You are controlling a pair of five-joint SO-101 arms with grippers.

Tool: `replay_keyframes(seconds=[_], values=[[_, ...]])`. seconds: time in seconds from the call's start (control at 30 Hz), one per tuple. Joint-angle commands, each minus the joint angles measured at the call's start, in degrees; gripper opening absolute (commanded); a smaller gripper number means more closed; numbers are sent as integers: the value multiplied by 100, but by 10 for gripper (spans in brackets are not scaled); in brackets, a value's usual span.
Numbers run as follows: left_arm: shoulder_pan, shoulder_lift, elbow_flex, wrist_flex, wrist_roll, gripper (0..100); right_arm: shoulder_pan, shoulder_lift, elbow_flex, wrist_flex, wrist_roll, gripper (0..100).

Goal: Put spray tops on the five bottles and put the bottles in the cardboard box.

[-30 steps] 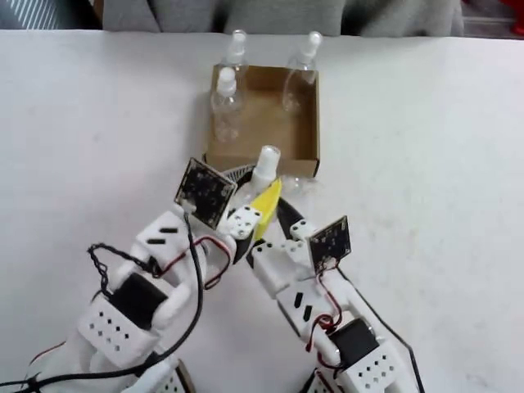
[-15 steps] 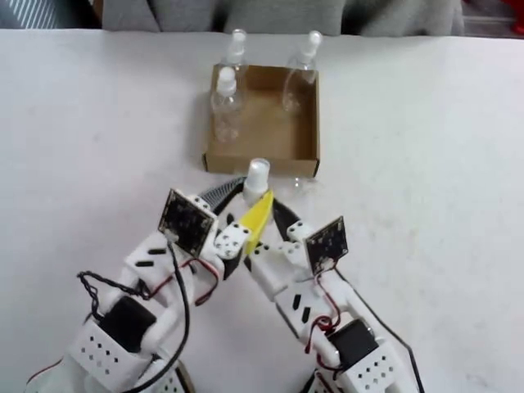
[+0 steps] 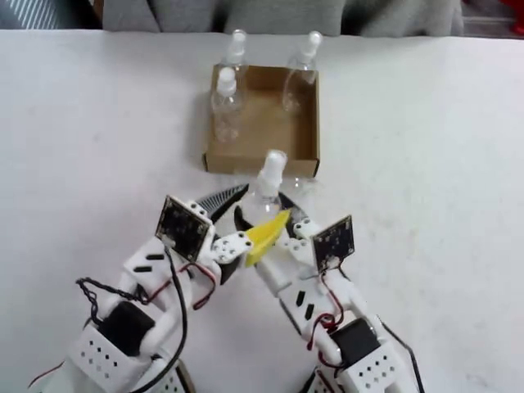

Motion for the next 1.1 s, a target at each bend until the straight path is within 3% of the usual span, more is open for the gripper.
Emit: replay_keyframes(seconds=[0.0,0.2,0.43,0.67,0.83,0.93,1.07], values=[[84,-75,-185,-44,-18,294,75,-136,35,-48,-18,16],[57,-75,-756,18,-18,294,75,-136,35,-48,-18,16],[48,-75,-1609,888,-18,294,75,-136,35,-40,-18,16],[31,-75,-1881,1248,-18,255,75,-136,35,-31,-18,16],[-453,-75,-1916,1248,-44,11,84,-136,35,-40,-18,16],[-910,-75,-1890,1292,-26,66,277,-136,35,-92,-18,16],[-1552,-75,-1873,1705,-18,67,831,-127,35,-585,-18,16]])
